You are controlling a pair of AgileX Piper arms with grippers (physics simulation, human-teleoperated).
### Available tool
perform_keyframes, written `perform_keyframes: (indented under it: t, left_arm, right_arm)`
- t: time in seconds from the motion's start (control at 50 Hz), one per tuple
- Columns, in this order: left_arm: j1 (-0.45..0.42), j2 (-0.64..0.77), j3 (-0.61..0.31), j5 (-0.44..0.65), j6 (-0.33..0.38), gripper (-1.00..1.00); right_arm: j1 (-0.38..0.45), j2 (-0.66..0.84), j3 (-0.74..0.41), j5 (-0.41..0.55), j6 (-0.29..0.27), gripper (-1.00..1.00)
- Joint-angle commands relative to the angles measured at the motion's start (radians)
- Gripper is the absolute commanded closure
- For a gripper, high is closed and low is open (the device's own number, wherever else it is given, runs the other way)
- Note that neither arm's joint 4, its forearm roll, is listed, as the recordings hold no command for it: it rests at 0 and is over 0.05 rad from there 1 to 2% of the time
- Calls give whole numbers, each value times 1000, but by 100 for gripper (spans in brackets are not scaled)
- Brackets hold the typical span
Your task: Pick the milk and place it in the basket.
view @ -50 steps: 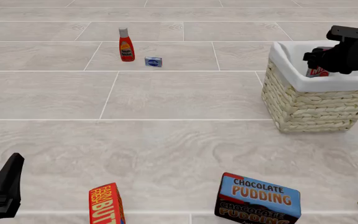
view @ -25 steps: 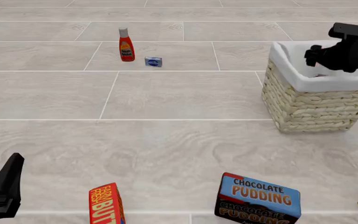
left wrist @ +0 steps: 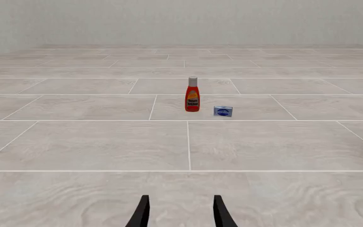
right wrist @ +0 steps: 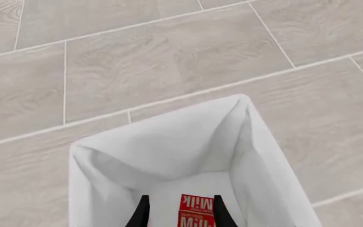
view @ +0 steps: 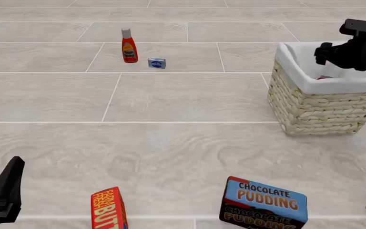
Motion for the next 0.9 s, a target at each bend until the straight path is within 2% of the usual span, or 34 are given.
perform_keyframes:
  t: [0.02, 0.9]
  left_arm:
    - [0, 0, 0, 0, 0, -100]
    - [0, 0, 0, 0, 0, -100]
  right_arm:
    - [-2, -18, 2, 8, -7, -100]
    - [-10, -100, 60, 10, -44, -100]
